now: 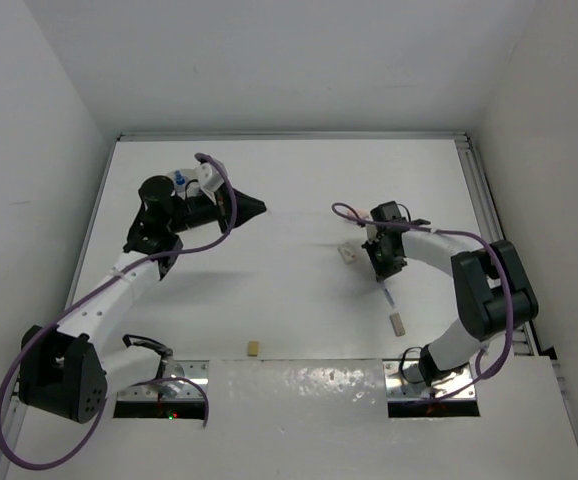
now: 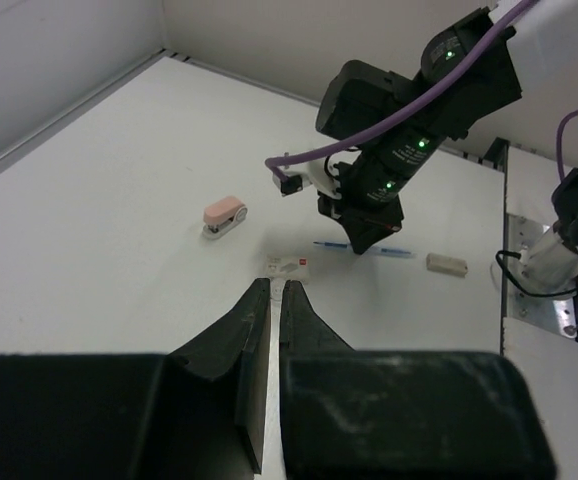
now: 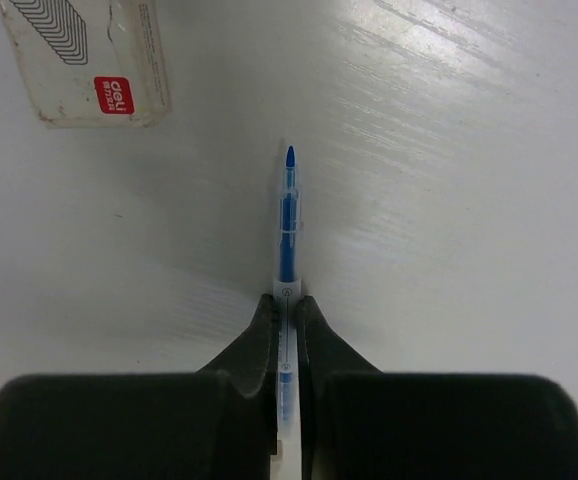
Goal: Sort the stationery into containers
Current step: Pick up the pen from the center of the board.
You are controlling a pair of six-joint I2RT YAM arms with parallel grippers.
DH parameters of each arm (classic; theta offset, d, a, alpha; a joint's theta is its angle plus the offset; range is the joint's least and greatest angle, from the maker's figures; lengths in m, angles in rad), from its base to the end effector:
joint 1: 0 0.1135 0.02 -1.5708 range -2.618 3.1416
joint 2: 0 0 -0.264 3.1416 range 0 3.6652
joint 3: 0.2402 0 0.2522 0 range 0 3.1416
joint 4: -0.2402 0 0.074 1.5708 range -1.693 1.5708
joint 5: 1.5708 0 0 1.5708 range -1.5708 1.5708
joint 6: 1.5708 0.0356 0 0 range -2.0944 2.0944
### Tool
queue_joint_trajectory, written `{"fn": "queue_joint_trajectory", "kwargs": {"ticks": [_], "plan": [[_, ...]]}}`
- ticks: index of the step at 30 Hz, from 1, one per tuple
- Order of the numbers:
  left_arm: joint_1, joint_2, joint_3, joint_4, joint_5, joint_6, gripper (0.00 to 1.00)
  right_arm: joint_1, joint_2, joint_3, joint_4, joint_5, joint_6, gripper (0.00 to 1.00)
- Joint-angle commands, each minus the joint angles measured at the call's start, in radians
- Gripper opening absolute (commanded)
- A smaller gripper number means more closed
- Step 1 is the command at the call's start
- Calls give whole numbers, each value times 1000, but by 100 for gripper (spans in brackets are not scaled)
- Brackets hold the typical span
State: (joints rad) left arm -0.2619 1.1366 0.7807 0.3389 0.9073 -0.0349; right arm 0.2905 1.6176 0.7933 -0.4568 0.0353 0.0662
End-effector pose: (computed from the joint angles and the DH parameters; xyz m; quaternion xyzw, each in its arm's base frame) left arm 0.2394 -0.0932 0.3223 0.3779 0.6020 -0.4023 0.5770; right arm 0.2629 0.0773 0.1331 -0.1082 0.9834 0.0084 0.1451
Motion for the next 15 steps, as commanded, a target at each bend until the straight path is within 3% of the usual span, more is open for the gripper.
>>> {"fn": "queue_joint_trajectory", "kwargs": {"ticks": [1,5,9,10,15], "plan": [[13,-11,57,54,41,-91,0,-2,-51,18,17,-11,-58,0],[13,5,100,87,141,-157,0,4,-186,96,-2,-81,-137,0],[10,26,138,112,208,-180,0,65,-303,142,16,-348,-244,0],[10,29,147,106,208,-180,0,85,-324,144,48,-435,-276,0],[4,40,204,104,206,-195,0,211,-422,127,271,-503,-244,0]]}}
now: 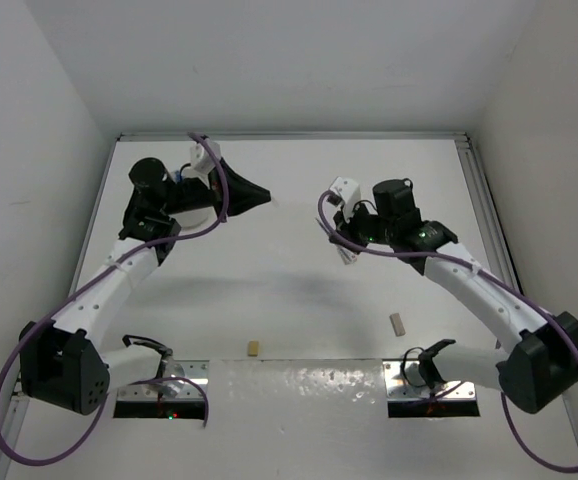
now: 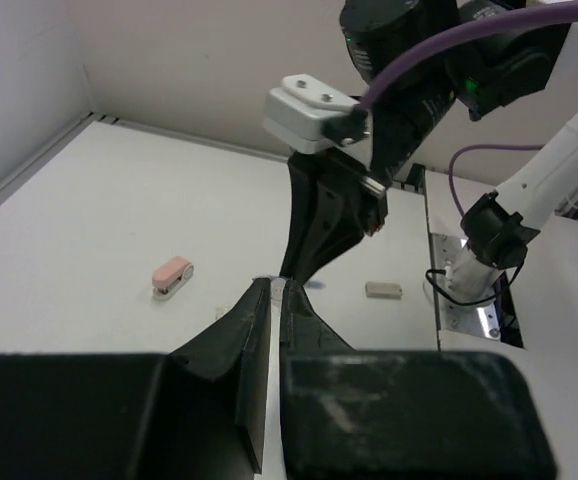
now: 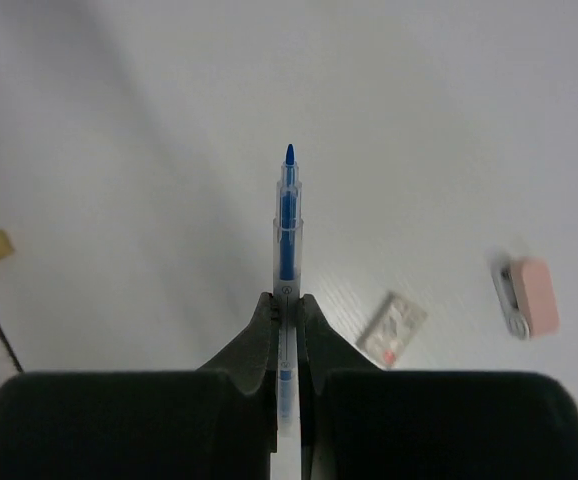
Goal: Sort the stationery into containers
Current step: Pick up the pen from the center of the board, then close the pen cap on the pen.
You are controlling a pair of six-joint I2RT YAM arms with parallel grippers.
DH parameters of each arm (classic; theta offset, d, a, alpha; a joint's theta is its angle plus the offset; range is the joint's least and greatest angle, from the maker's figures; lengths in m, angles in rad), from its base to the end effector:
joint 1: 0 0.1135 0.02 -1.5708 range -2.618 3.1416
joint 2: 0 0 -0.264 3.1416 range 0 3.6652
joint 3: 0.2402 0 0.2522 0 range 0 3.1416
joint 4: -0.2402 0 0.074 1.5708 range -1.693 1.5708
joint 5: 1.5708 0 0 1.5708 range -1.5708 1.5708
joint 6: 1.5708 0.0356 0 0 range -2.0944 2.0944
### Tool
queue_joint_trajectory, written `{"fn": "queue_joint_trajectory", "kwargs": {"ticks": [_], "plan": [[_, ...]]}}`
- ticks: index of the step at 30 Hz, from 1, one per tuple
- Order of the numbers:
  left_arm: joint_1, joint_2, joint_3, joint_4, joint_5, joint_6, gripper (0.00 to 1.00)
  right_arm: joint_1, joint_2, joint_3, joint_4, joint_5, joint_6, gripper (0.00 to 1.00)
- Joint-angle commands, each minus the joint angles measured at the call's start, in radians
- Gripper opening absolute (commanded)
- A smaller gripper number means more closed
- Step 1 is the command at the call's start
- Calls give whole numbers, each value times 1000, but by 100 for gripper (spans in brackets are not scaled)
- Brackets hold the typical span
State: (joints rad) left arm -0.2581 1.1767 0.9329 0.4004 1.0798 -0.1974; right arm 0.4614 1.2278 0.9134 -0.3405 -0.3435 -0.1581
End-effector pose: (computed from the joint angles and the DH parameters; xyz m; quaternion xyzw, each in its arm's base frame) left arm 0.2439 -0.0968 0.3705 0.4075 0.5451 -0.4726 0.5599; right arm 0.2346 0.1300 0.2779 -0.3413 0.8187 0.2173 0.4074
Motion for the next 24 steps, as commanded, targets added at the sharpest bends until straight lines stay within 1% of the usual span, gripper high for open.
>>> {"fn": "queue_joint_trajectory", "kwargs": {"ticks": [1,3,6,8,11,17,24], "plan": [[-1,1,67,48,34,-46,0,57,-42,5,185,-136,-14,0],[-9,1,84,51,38,-56,0,101,-57,-2,280,-144,8,0],[-18,6,110,29,43,-44,0,152,-70,-1,360,-155,19,0],[-27,5,116,-30,34,-13,0,167,-74,1,391,-154,17,0],[-41,1,110,-51,22,7,0,187,-85,-2,434,-147,25,0],[-50,1,104,-57,14,6,0,209,-108,-13,477,-140,25,0],[-49,0,98,-58,17,15,0,217,-108,-8,475,-127,26,0]]}}
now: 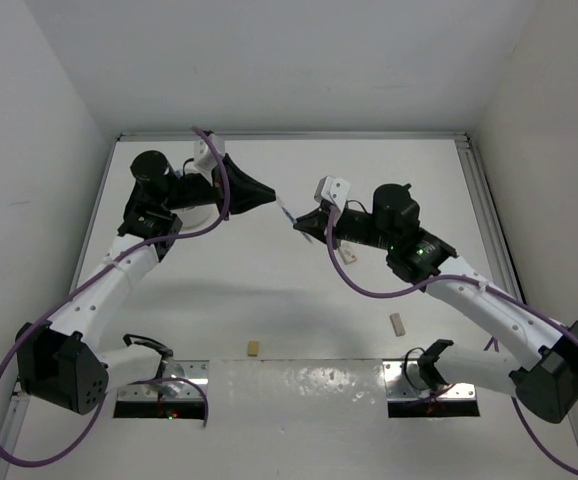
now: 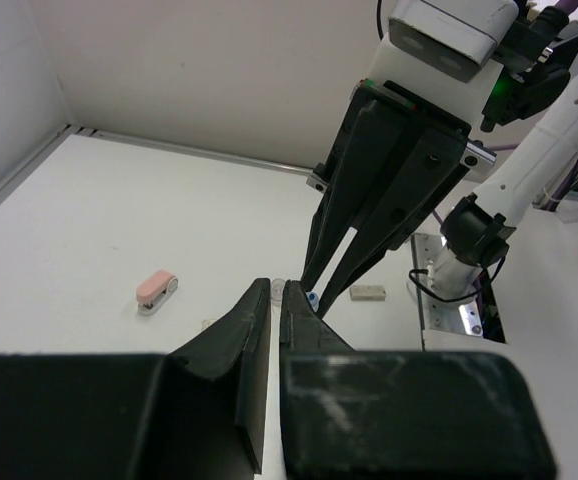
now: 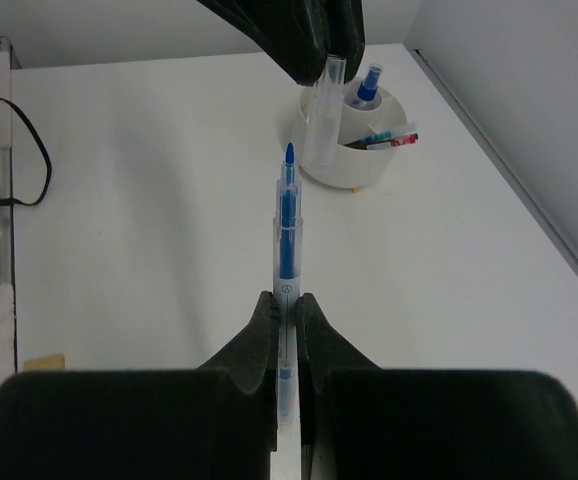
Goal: Sort the stationery into containers
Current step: Close the pen cap on the pen.
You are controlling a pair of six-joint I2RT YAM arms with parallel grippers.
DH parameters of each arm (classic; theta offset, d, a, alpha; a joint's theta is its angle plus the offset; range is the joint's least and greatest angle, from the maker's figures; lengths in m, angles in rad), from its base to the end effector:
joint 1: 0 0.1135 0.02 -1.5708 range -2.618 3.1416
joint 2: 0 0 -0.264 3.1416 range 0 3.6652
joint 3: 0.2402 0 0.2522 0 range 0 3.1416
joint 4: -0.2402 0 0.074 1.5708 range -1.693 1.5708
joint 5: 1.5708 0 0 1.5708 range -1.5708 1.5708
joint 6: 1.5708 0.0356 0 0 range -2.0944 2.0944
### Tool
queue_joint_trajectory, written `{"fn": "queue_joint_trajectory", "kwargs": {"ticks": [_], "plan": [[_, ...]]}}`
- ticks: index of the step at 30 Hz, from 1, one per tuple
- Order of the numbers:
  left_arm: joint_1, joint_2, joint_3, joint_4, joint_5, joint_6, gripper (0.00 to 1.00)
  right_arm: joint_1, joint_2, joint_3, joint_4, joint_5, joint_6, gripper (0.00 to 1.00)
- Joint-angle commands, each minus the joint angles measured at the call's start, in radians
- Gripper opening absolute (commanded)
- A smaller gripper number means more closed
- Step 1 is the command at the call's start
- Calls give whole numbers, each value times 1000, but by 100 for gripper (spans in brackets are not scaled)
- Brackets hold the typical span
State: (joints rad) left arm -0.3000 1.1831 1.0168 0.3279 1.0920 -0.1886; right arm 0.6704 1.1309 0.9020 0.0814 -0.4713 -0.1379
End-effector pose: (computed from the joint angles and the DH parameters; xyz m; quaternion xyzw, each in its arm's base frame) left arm 0.2399 -0.1073 0.3911 0.4258 0.5307 -0.4838 0.5504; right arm 0.1971 0.1769 0.3397 -0.4298 0.6171 0.3377 0.5661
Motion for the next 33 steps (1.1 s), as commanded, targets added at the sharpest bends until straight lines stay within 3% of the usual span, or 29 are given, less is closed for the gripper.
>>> {"fn": "queue_joint_trajectory", "kwargs": {"ticks": [1,33], "plan": [[-8,-7,14,16,5,3,0,8,-10,5,52,2,6,0],[-11,-2,-4,65,-18,-57,0,8,18,20,-11,77,-40,0]]}}
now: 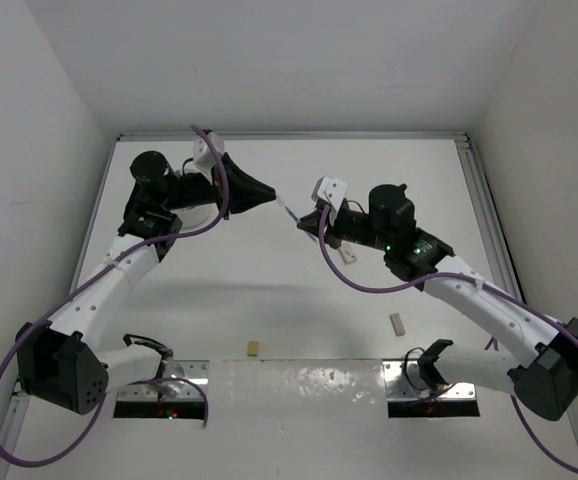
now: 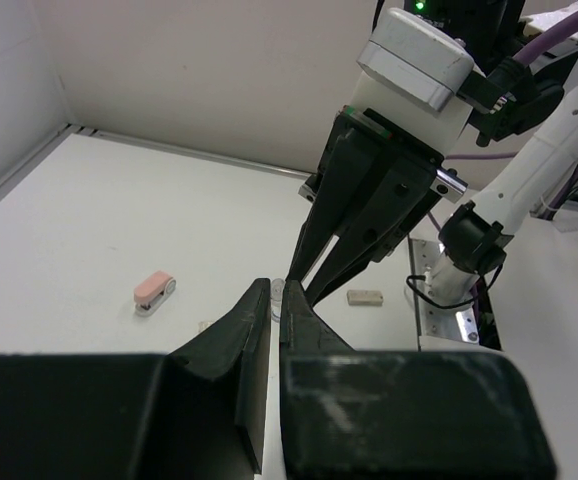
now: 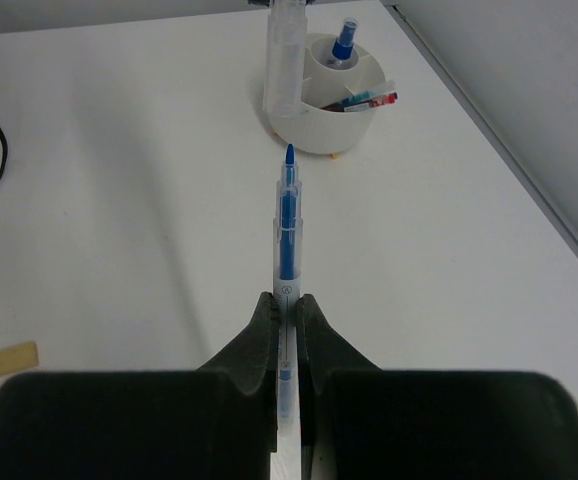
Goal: Sort the stationery into containers
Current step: Close the pen cap on the pen.
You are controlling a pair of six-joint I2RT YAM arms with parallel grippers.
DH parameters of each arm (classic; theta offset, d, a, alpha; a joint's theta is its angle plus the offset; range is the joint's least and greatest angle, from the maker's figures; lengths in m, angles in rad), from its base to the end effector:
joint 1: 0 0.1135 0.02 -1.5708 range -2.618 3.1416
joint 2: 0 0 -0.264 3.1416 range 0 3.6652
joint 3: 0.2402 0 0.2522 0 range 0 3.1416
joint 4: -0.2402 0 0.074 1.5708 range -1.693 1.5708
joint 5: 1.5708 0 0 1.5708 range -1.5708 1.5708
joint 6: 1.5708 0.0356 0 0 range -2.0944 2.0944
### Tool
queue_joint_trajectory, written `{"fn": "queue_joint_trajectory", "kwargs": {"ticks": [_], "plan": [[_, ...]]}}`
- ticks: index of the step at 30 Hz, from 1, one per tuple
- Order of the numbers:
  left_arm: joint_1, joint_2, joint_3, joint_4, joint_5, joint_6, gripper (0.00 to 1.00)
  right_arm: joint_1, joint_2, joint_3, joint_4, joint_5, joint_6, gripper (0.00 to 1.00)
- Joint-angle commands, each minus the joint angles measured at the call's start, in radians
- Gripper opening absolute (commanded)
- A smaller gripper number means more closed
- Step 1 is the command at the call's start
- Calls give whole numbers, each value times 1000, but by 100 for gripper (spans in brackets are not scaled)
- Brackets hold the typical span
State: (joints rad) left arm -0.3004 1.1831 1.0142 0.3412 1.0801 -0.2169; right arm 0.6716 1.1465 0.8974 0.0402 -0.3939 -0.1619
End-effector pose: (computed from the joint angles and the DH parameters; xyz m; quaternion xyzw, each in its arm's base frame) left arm 0.2402 -0.1073 0.3914 0.4162 0.5351 -0.4878 0.5499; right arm 0.2013 0.1775 0.3297 -0.4211 0.6469 0.3028 0.5591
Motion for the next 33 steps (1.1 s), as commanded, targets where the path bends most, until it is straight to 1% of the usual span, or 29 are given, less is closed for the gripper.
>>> {"fn": "queue_joint_trajectory", "kwargs": {"ticks": [1,7,11,21,24,30,33], "plan": [[-14,0,-3,53,-6,-33,0,8,4,25,30,0,-16,0],[-25,15,-12,44,-14,-50,0,8,2,26,35,0,-16,0],[-34,19,-12,-2,-14,2,0,6,-1,26,35,0,-16,0],[-36,23,-14,-63,-26,57,0,8,-5,20,44,1,-14,0],[-45,24,-20,-56,-37,62,0,11,-7,18,62,-3,-8,0],[-92,27,-71,19,-68,28,0,20,-2,20,87,-11,-5,0],[-108,29,-81,18,-71,34,0,23,-10,15,112,-13,4,0]]}}
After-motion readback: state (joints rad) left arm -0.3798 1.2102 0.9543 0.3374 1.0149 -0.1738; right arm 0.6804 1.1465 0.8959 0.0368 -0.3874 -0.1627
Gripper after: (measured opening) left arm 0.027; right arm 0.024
